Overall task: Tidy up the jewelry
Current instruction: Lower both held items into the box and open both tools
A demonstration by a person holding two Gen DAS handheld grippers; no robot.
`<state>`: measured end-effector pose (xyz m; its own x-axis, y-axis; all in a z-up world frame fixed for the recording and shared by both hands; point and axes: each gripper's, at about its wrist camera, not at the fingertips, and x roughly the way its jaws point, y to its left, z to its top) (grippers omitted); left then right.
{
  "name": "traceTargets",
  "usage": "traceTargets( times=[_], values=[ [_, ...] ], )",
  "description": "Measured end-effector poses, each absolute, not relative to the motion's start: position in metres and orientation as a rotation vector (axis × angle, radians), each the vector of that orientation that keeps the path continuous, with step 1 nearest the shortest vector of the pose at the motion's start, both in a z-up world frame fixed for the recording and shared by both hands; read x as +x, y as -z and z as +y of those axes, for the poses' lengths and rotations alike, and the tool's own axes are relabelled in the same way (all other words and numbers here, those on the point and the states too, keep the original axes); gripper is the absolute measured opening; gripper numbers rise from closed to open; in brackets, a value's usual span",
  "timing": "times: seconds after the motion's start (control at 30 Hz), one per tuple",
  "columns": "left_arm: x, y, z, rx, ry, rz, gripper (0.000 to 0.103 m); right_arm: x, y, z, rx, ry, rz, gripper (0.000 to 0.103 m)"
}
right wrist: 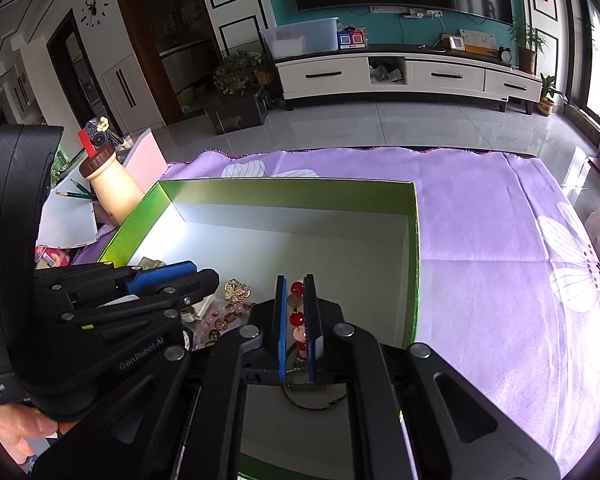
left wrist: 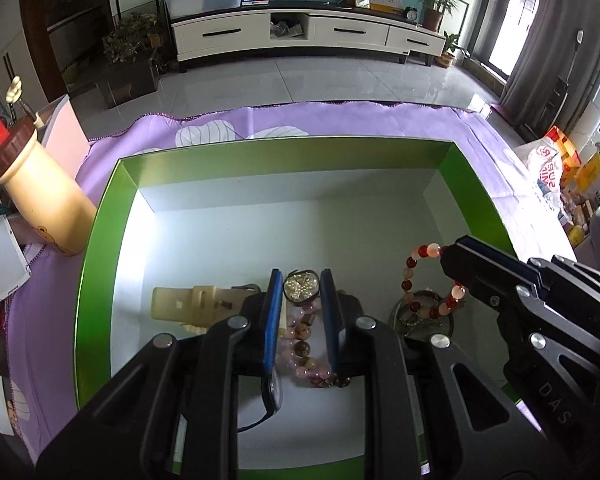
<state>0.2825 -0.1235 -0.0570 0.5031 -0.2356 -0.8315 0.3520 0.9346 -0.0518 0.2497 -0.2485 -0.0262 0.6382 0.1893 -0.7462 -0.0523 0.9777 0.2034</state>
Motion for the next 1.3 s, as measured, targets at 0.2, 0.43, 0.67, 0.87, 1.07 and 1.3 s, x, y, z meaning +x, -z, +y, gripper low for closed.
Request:
traceTargets(
  times=[0.2,0.43,0.67,0.87,1.07,1.3],
  values=[
    [0.284,0.059,-0.129,0.158,0.353,0.982,0.019,0.253,0.029,-0.25,0.161,-0.135,0.88,0.007],
    [0.284,0.061,-0.131,0.181,0.35,0.979,0.019,0.253,0.034,-0.253,0.157,-0.13,0.891,0.007],
    [0.285,0.064,-0.136,0.195,0.349,0.984,0.019,0.254,0.036,-0.253,0.143,-0.121,0.897,0.007],
    [0.286,0.066,-0.136,0.2,0.349,0.985,0.019,0.254,0.038,-0.25,0.122,-0.117,0.898,0.007],
    [0.286,0.066,-0.135,0.204,0.349,0.985,0.019,0.255,0.038,-0.249,0.117,-0.115,0.903,0.007],
    [0.285,0.067,-0.136,0.209,0.349,0.985,0.019,0.256,0.038,-0.248,0.116,-0.117,0.906,0.007]
  ],
)
